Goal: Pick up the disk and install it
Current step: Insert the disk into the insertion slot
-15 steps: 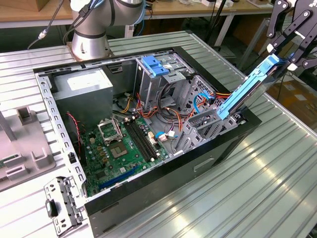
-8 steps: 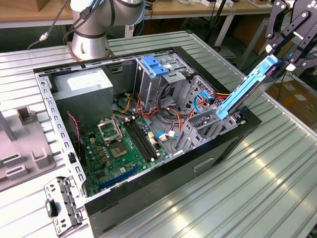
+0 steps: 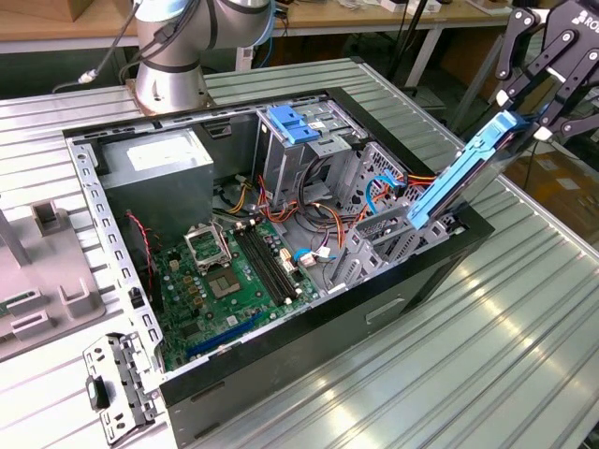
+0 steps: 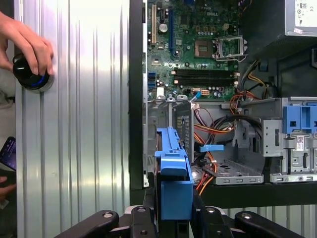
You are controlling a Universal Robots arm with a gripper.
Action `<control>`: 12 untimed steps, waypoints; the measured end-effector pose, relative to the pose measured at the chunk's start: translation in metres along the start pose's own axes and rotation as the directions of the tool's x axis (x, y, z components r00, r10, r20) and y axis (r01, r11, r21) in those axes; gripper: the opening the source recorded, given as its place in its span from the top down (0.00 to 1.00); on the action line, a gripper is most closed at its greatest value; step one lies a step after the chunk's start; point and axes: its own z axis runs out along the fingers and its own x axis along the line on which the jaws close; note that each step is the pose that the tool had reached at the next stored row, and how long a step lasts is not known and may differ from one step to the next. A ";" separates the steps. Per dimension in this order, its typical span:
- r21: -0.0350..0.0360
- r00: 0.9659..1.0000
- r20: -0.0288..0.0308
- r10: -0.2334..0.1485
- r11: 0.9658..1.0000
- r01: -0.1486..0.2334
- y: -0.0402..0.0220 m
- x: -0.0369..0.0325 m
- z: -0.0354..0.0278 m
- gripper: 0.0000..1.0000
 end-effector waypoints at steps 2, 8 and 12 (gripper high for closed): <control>0.000 1.000 0.000 0.000 1.000 0.000 0.0037 0.0001 0.0005 0.63; 0.000 1.000 0.000 0.000 1.000 0.000 0.0127 0.0005 0.0030 0.63; 0.000 1.000 0.000 0.000 1.000 0.000 0.0187 0.0009 0.0068 0.63</control>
